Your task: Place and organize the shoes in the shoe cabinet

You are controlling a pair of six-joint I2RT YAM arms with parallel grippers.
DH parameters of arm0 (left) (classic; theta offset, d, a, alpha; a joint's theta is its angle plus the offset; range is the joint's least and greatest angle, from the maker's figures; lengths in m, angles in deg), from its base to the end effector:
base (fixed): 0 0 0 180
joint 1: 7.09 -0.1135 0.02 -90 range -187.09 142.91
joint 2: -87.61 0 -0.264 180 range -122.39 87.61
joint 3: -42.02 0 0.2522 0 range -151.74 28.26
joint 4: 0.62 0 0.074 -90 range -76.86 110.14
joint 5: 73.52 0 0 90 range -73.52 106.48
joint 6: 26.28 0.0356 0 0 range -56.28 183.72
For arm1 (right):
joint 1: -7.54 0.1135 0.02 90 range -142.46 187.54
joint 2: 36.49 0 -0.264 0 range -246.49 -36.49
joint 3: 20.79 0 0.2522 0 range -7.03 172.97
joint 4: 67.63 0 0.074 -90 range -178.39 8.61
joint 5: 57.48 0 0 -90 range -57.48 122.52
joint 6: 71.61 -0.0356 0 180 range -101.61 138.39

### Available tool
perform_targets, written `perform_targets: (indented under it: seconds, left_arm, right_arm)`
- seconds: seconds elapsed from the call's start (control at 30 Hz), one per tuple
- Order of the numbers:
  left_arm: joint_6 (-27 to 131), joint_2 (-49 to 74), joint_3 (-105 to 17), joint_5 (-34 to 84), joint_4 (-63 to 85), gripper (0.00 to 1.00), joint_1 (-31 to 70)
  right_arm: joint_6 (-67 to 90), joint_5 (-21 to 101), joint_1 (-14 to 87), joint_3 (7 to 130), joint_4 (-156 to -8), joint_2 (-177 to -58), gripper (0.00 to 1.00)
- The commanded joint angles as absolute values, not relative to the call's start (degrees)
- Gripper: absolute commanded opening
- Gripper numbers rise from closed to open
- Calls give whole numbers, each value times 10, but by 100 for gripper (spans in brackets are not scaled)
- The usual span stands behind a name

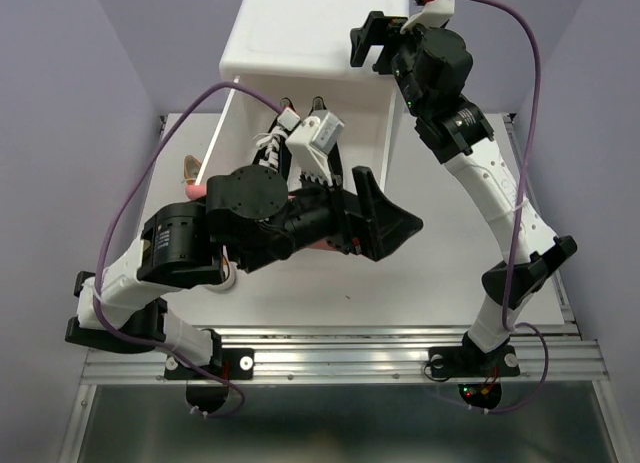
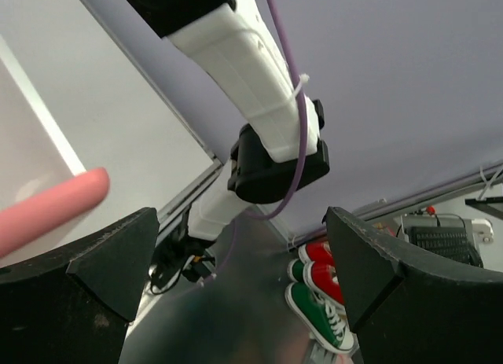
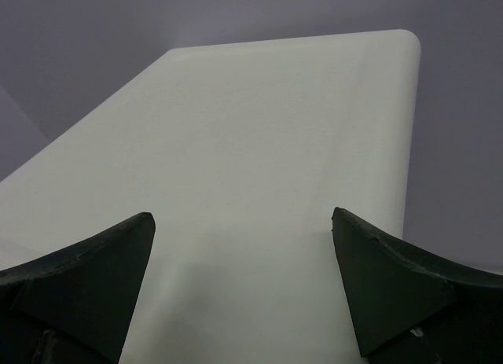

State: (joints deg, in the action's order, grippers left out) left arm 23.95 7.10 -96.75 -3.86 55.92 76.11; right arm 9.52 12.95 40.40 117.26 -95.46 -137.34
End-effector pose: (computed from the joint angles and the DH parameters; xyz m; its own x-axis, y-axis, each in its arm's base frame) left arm 0.0379 -0.2135 0.5916 -0.5666 -0.3146 -0.7616 0.6863 0.3314 -0.6474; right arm 0.3229 0.1944 0.5428 0.0991 0.2370 -0.9664 -0.2519 0.9456 0.2060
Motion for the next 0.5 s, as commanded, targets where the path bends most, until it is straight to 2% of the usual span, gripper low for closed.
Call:
perform_targets:
  seconds: [0.0,0.17,0.3,0.47]
  left_arm:
    - [214,100,-964,-81,546,99,790]
    - [108,165,-826,-95,544,99,796]
    - [-4,182,-791,-142,713,99,797]
    - [-47,198,-740,-160,774,99,797]
  right_arm:
    - [71,120,401,1123,-1115,-1416,100]
    - [83,123,396,1125,-1115,-1421,100]
    - [86,121,396,1121,-1115,-1422,100]
    - [89,120,396,1121,-1115,-1427,100]
